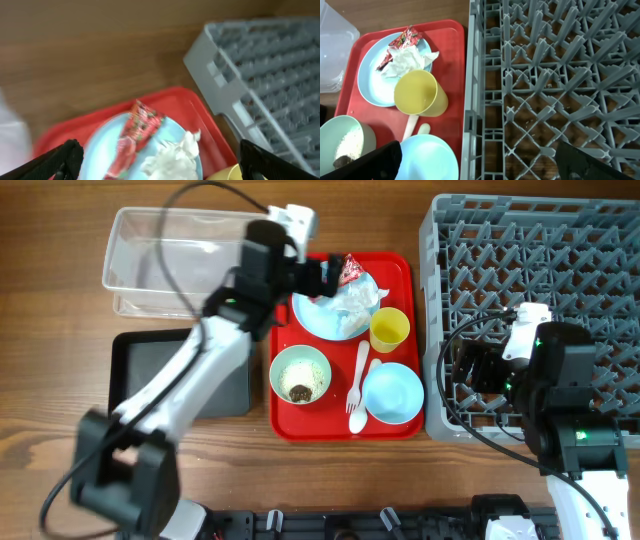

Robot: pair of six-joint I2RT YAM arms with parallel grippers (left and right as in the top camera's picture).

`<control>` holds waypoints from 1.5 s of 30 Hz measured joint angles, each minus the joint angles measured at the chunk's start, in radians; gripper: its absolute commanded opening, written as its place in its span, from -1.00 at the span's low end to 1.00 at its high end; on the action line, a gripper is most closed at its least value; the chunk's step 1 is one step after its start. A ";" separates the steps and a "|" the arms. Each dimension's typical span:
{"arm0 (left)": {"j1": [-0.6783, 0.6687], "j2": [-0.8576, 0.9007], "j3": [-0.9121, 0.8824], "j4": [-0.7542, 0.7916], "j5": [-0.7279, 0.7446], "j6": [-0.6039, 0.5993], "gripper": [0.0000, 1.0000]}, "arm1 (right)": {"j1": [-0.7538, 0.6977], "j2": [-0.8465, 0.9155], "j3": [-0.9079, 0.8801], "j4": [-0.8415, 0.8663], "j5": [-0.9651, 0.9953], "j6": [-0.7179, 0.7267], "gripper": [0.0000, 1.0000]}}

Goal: Sort waste into correct bins and load items into the dishwasher rack
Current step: 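Reach the left gripper to the plate and grasp the white tissue, then carry the tissue left and drop it into the clear bin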

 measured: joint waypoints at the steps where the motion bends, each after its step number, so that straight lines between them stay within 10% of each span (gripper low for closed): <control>1: -0.013 0.026 0.000 0.010 0.000 0.001 0.99 | 0.000 0.000 0.000 0.000 0.000 0.000 0.99; 8: -0.108 0.198 0.000 0.074 0.000 0.006 0.89 | 0.000 0.000 0.000 0.000 0.000 0.000 1.00; 19: -0.137 0.323 0.000 0.104 0.003 0.012 0.07 | 0.000 0.000 0.000 0.000 0.000 0.000 1.00; 25: -0.137 0.323 0.000 0.101 0.003 0.011 -0.92 | 0.000 0.000 0.000 -0.001 0.000 0.000 1.00; 45: 0.077 -0.040 0.006 0.039 -0.032 0.014 -0.92 | 0.000 0.000 0.000 -0.005 0.000 0.000 1.00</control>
